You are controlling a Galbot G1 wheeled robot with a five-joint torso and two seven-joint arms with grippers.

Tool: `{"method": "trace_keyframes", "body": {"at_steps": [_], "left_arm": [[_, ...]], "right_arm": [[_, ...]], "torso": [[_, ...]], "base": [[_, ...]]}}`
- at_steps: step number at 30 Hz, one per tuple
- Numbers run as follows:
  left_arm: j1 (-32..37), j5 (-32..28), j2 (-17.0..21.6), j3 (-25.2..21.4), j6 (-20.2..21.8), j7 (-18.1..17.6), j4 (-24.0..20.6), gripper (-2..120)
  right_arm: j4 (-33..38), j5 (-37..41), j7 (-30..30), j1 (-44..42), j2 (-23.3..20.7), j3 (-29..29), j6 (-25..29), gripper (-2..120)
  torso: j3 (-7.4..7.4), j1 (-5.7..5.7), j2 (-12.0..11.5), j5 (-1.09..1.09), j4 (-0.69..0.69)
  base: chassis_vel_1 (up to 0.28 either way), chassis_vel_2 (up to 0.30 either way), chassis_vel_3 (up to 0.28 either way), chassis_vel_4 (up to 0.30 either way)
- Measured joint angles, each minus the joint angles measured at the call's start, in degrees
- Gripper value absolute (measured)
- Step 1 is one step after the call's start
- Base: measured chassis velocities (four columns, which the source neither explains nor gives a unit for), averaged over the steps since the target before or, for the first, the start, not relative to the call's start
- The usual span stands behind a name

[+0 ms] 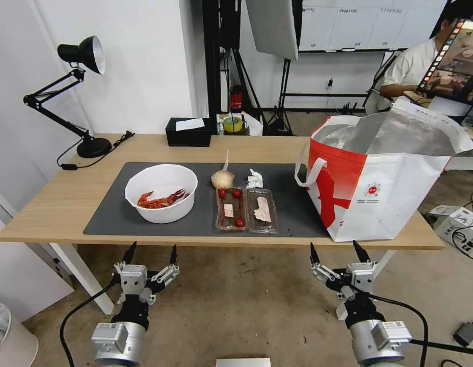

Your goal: Pick up the trash from the table and place it into the takeout bag.

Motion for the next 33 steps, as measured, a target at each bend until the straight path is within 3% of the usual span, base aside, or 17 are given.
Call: {"method": "trace_keyframes", "body": {"at_steps": [24,28,31,32,33], "left_arm": [[0.00,0.00,0.00,0.00,0.00,0.00,0.00,100],[-0.08,-0.45,0.09,0.00,0.82,-0.51,-0.29,100],[-0.83,-3.55,0.97,-0.16,6.42,-4.25,-2.91,100],[-0.83,-3.55,0.97,-0.16,6.42,-4.25,-2.91,100],[-1.28,-5.24,1.45,-0.27,9.48,-6.28,-4.30,100]], "right_arm": [[0.02,0.16,-0.03,0.04,-0.22,0.10,-0.10,100],[1.47,4.63,-1.77,1.05,-4.71,3.29,-4.36,100],[3.70,11.51,-4.50,2.70,-11.62,8.24,-11.02,100],[3.70,11.51,-4.50,2.70,-11.62,8.24,-11.02,100],[4.39,14.20,-5.72,3.47,-14.39,9.99,-13.48,100]], "torso": [[0.00,0.00,0.00,0.00,0.00],[0.00,0.00,0.00,0.00,0.00],[0.00,0.00,0.00,0.02,0.00],[0.00,0.00,0.00,0.02,0.00],[0.00,0.00,0.00,-0.04,0.01]], "base": [[0.000,0.000,0.000,0.000],[0.000,0.000,0.000,0.000],[0.000,0.000,0.000,0.000],[0.000,0.000,0.000,0.000],[0.000,0.000,0.000,0.000]]}}
